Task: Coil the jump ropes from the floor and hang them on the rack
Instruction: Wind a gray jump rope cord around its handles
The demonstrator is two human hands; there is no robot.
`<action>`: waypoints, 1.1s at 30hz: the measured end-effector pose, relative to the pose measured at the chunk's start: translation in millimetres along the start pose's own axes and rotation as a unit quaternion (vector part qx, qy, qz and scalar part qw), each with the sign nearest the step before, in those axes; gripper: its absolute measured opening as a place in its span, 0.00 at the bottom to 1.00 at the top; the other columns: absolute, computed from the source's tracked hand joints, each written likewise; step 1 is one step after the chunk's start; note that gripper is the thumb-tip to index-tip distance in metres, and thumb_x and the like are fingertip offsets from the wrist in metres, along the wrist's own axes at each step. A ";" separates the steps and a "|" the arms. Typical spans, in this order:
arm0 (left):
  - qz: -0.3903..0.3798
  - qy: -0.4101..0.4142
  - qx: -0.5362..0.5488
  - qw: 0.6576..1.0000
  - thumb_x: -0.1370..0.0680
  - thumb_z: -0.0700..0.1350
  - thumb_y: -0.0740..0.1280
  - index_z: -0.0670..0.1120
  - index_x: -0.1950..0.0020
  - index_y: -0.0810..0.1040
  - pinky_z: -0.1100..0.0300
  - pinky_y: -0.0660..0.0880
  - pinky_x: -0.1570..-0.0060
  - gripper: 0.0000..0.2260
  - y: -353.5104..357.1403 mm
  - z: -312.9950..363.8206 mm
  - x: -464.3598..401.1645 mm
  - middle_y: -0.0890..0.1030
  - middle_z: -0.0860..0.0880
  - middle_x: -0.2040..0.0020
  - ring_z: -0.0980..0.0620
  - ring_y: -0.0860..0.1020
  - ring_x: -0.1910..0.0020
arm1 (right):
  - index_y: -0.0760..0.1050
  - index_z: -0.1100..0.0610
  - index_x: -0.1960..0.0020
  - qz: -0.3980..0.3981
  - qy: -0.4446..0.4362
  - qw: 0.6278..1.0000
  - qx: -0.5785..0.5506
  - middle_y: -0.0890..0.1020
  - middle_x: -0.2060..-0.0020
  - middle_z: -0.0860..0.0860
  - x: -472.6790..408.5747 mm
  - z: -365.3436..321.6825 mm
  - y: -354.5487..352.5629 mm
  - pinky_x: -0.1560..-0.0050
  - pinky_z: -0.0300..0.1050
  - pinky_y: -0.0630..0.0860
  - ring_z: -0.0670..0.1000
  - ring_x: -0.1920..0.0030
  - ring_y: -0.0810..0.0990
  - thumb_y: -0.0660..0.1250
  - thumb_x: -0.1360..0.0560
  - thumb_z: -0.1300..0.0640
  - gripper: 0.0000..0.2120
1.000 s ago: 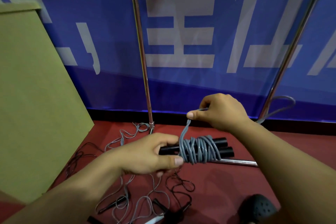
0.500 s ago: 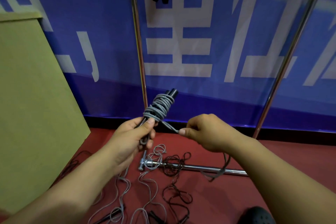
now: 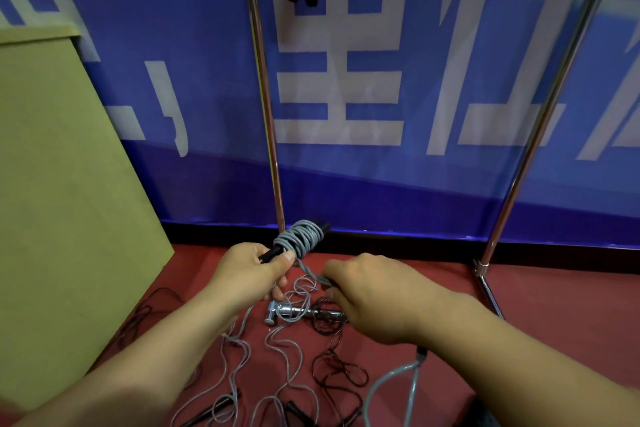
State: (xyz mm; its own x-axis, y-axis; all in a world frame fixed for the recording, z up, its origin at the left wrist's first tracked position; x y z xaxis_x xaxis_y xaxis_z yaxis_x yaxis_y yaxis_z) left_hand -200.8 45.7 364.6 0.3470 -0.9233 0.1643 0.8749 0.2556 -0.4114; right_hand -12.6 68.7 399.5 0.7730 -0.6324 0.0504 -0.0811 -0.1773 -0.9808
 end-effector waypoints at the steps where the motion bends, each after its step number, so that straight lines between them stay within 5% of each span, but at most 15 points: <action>1: 0.000 0.008 -0.030 1.000 0.21 0.47 0.70 0.40 0.56 0.79 0.61 0.74 0.69 0.11 0.0 -1.1 -0.6 0.82 0.47 0.69 0.53 0.80 0.73 | 0.67 0.52 0.49 0.007 -0.014 1.000 0.011 0.80 0.50 0.56 0.0 -0.7 1.2 0.59 0.49 0.68 0.62 0.51 0.78 0.56 0.19 0.50 0.05; 5: -0.032 0.046 -0.161 0.985 0.21 0.49 0.70 0.45 0.62 0.77 0.66 0.69 0.73 0.13 1.0 -0.8 2.3 0.80 0.48 0.74 0.57 0.78 0.77 | 0.68 0.49 0.46 0.053 -0.045 0.997 0.024 0.79 0.48 0.49 2.3 0.7 -2.0 0.55 0.52 0.74 0.58 0.49 0.79 0.55 0.18 0.47 0.07; 9: -0.134 0.076 -0.230 0.961 0.21 0.50 0.70 0.45 0.57 0.76 0.67 0.67 0.76 0.10 11.8 -6.5 6.1 0.79 0.49 0.70 0.56 0.76 0.76 | 0.70 0.46 0.42 0.099 -0.050 0.993 0.033 0.77 0.46 0.46 3.7 2.1 -9.3 0.55 0.50 0.74 0.56 0.49 0.79 0.54 0.18 0.43 0.11; 16: -0.254 0.189 -0.331 0.889 0.22 0.53 0.69 0.50 0.45 0.79 0.57 0.76 0.53 0.10 28.0 -2.0 21.9 0.81 0.55 0.55 0.54 0.79 0.56 | 0.75 0.49 0.52 0.133 0.059 0.989 0.018 0.82 0.58 0.48 -4.4 23.7 -11.6 0.62 0.47 0.71 0.55 0.56 0.79 0.63 0.26 0.34 0.18; 19: -0.281 0.203 -0.340 0.874 0.22 0.53 0.69 0.54 0.44 0.78 0.58 0.76 0.51 0.09 31.2 3.1 30.3 0.81 0.55 0.54 0.54 0.78 0.55 | 0.76 0.52 0.57 0.123 0.090 0.988 0.008 0.80 0.63 0.49 -6.3 29.3 -12.9 0.67 0.45 0.67 0.53 0.61 0.77 0.68 0.33 0.30 0.24; 22: -0.304 0.213 -0.312 0.874 0.21 0.52 0.69 0.52 0.43 0.79 0.56 0.76 0.53 0.08 32.9 7.1 35.8 0.82 0.54 0.54 0.55 0.79 0.56 | 0.77 0.52 0.58 0.096 0.108 0.989 -0.030 0.78 0.65 0.47 -8.5 34.4 -12.4 0.66 0.44 0.69 0.51 0.62 0.76 0.72 0.35 0.32 0.23; 25: -0.339 0.196 -0.230 0.891 0.20 0.47 0.68 0.49 0.45 0.78 0.65 0.73 0.61 0.05 30.9 12.9 38.8 0.80 0.58 0.60 0.61 0.76 0.65 | 0.79 0.50 0.59 0.073 0.115 0.985 -0.108 0.80 0.64 0.46 -11.7 43.5 -13.8 0.62 0.47 0.76 0.49 0.61 0.78 0.76 0.35 0.37 0.17; 29: -0.369 0.176 -0.089 0.908 0.20 0.44 0.68 0.40 0.47 0.77 0.57 0.75 0.61 0.08 19.2 20.5 39.6 0.79 0.52 0.62 0.52 0.77 0.66 | 0.83 0.50 0.61 0.083 0.100 0.967 -0.220 0.81 0.69 0.44 -14.7 58.2 -24.2 0.62 0.36 0.75 0.39 0.67 0.77 0.79 0.34 0.45 0.10; 33: -0.385 0.153 0.019 0.910 0.21 0.44 0.68 0.34 0.43 0.75 0.60 0.76 0.62 0.15 11.8 25.3 39.8 0.79 0.49 0.61 0.50 0.77 0.63 | 0.85 0.54 0.59 0.063 0.087 0.935 -0.339 0.86 0.65 0.49 -8.9 64.8 -35.5 0.58 0.39 0.79 0.42 0.65 0.82 0.78 0.32 0.49 0.09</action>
State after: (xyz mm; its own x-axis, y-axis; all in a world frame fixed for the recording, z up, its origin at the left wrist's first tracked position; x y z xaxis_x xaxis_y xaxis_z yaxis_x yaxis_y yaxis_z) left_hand -168.2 19.2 389.0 -0.4788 -0.8680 0.1313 0.8323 -0.4964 -0.2468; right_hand 24.2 129.5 421.7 0.6210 -0.7832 0.0311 -0.5897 -0.4929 -0.6398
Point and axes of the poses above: each hand's wrist, its own x-axis away from the middle knuckle, its own y-axis out of the palm, z = x × y, the point moved 2 cm from there along -x, towards the middle knuckle
